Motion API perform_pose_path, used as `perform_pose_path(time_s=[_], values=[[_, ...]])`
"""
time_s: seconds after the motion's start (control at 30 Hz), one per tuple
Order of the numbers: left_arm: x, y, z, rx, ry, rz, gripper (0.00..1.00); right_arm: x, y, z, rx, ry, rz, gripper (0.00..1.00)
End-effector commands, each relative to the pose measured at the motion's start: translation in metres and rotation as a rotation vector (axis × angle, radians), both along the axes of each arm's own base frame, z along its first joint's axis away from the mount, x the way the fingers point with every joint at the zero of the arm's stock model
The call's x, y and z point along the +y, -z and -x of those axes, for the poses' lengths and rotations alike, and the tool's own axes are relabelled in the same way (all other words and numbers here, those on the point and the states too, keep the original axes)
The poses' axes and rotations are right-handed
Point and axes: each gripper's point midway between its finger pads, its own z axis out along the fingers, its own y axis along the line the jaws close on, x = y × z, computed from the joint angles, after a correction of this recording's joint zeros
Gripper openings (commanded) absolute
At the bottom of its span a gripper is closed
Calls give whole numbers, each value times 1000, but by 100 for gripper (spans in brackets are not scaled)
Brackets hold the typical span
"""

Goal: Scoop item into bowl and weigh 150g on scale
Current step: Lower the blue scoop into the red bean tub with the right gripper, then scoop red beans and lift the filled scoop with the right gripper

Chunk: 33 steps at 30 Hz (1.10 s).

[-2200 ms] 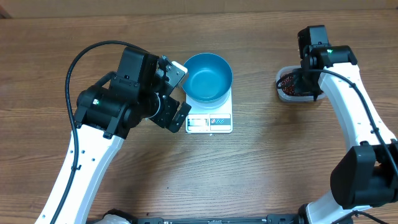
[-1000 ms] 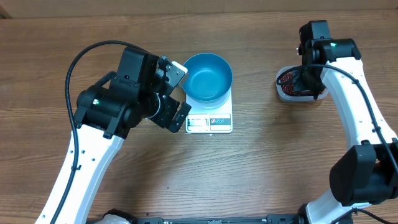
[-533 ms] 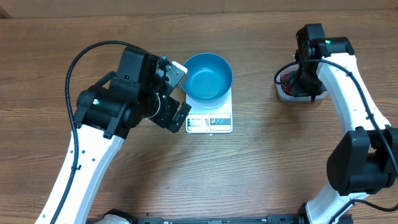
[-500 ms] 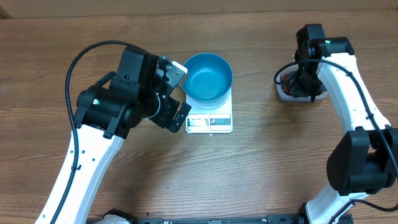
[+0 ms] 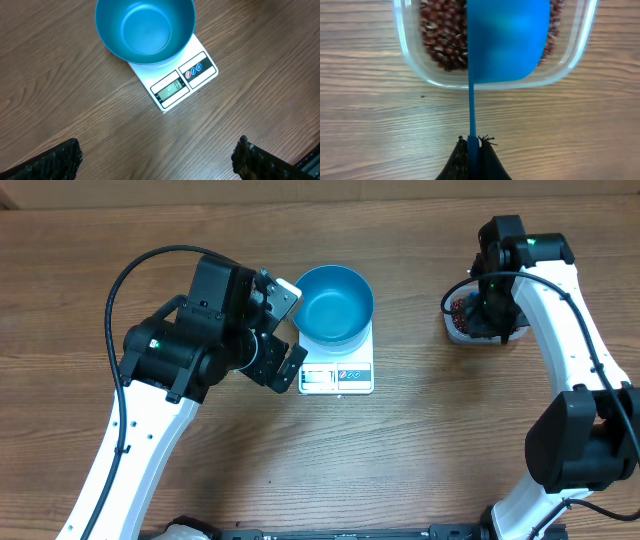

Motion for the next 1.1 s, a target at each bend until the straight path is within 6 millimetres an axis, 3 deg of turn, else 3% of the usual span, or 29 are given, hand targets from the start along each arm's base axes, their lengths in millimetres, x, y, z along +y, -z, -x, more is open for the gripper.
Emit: perform_pose_path(time_s=[0.0, 0.3, 0.47, 0.7, 0.87, 1.07], values=[[-1, -1, 0, -1, 15, 0, 100, -15, -8, -8, -32, 41, 82, 3], [-1, -1, 0, -2, 15, 0, 100, -21, 25, -4, 86, 46, 128, 3], [-1, -1, 0, -1, 15, 0, 100, -7, 31, -1, 113, 22, 69, 3], [-1, -1, 0, -1, 15, 0, 100, 12, 30, 5, 143, -13, -8, 3], [-1, -1, 0, -1, 15, 0, 100, 20, 16, 3, 136, -15, -58, 3], [-1, -1, 0, -1, 15, 0, 100, 13, 15, 5, 142, 23, -77, 3]])
